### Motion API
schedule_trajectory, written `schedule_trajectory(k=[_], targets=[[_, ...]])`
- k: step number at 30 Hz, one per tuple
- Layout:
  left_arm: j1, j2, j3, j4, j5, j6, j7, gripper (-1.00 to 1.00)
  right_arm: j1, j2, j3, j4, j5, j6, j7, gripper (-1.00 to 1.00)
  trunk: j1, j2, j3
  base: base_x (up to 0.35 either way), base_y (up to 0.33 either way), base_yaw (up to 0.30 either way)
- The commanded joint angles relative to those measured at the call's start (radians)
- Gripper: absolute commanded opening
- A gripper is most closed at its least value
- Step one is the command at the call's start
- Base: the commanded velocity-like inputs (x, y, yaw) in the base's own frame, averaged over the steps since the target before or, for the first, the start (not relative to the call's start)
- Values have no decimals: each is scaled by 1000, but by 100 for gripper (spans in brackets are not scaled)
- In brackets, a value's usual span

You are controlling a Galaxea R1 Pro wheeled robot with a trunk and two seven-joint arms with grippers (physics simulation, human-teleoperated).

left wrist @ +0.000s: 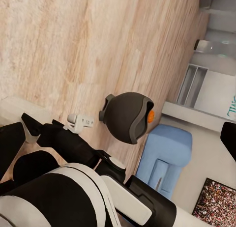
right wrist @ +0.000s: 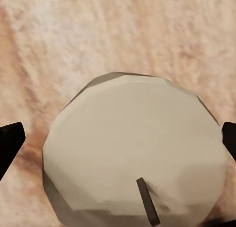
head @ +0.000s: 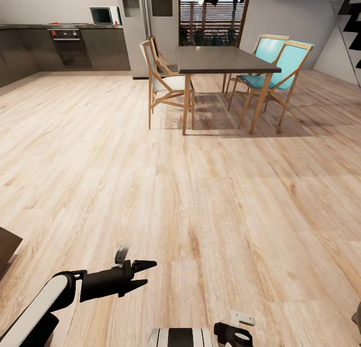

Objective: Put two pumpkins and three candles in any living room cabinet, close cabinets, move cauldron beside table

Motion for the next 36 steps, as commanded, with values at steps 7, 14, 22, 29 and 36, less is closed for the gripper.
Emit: schedule_trajectory(k=[7,14,22,29,36], targets=[[-1,1,-1,-1,11,1,10,100,-1,-1,8,-2,-4,6,-14,100,0,0,-1,0,0,0],[-1,1,-1,-1,11,1,10,100,0,11,12,-2,9,6,-16,100,0,0,-1,0,0,0],[-1,1,-1,-1,11,1,10,100,-1,20,13,-1,39,6,-19,100,0,-1,-5,0,0,0],[-1,1,-1,-1,11,1,10,100,-1,21,13,0,39,6,-19,100,1,-1,-8,0,0,0],[-1,1,-1,-1,11,1,10,100,-1,21,13,1,39,8,-19,100,1,-1,-8,0,0,0]])
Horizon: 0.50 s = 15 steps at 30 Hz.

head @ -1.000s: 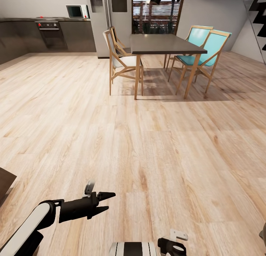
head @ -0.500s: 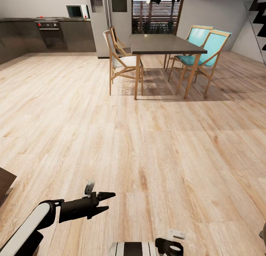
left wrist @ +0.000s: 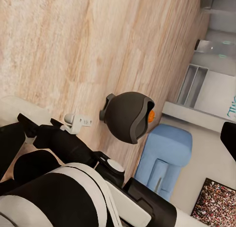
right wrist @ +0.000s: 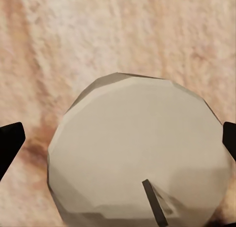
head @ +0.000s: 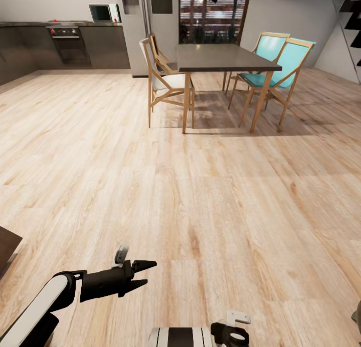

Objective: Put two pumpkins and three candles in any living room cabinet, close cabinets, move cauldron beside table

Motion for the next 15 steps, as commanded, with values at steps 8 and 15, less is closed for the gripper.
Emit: schedule_trajectory(k=[8,15], targets=[[-1,1,-1,-1,11,1,10,100,0,-1,8,-2,-15,15,-8,100,0,0,-1,0,0,0],[-1,1,-1,-1,11,1,10,100,0,-1,9,8,-15,15,-24,100,0,0,-1,0,0,0]])
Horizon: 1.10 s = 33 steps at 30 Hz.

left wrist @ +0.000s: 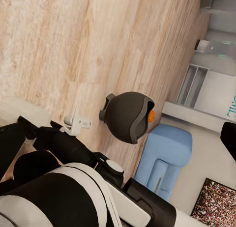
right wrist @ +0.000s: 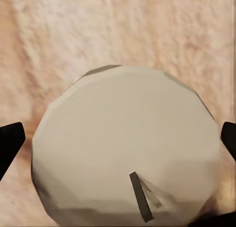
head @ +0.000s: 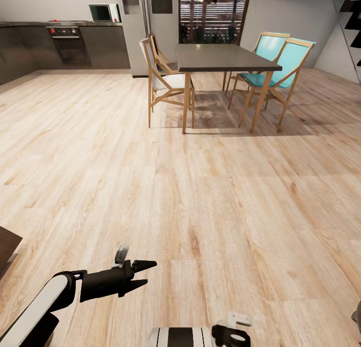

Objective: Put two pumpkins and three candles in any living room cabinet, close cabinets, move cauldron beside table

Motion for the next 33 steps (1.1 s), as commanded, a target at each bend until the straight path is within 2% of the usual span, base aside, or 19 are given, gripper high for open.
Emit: schedule_trajectory(k=[1,17,20,33], targets=[[-1,1,-1,-1,11,1,10,100,0,-1,9,-1,-3,6,-12,100,0,0,-1,0,0,0],[-1,1,-1,-1,11,1,10,100,0,-1,9,1,-3,5,-24,100,0,0,-1,0,0,0],[-1,1,-1,-1,11,1,10,100,-1,-1,9,1,-3,5,-24,100,1,-1,-12,0,0,0],[-1,1,-1,-1,11,1,10,100,-1,-1,8,1,-3,3,-24,100,2,-1,-16,0,0,0]])
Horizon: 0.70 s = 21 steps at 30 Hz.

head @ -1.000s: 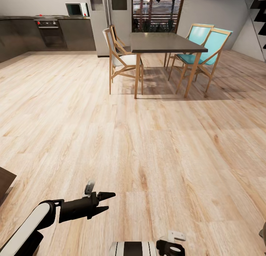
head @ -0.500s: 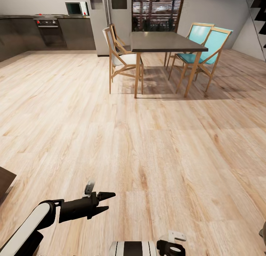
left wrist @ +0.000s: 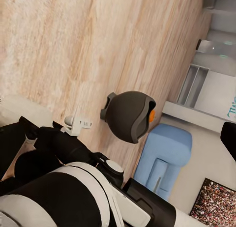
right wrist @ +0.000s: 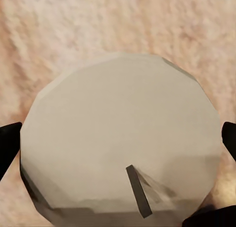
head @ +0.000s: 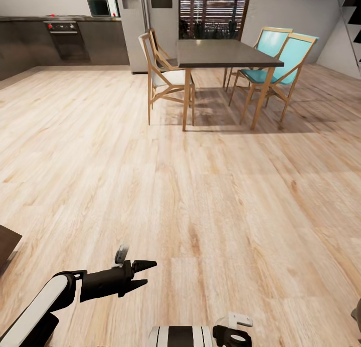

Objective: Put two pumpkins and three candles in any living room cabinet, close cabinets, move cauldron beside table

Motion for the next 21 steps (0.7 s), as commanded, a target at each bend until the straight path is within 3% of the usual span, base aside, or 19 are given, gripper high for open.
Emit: schedule_trajectory(k=[1,12,13,21], targets=[[-1,1,-1,-1,11,1,10,100,-1,-1,8,-2,-3,6,-8,100,0,-1,-5,0,0,0],[-1,1,-1,-1,11,1,10,100,-1,-1,9,-2,-3,6,-8,100,1,-1,-12,0,0,0],[-1,1,-1,-1,11,1,10,100,-1,-1,9,-2,-3,6,-8,-100,1,-1,-12,0,0,0],[-1,1,-1,-1,11,1,10,100,-1,-1,8,-2,-1,5,-8,-100,1,-1,-12,0,0,0]])
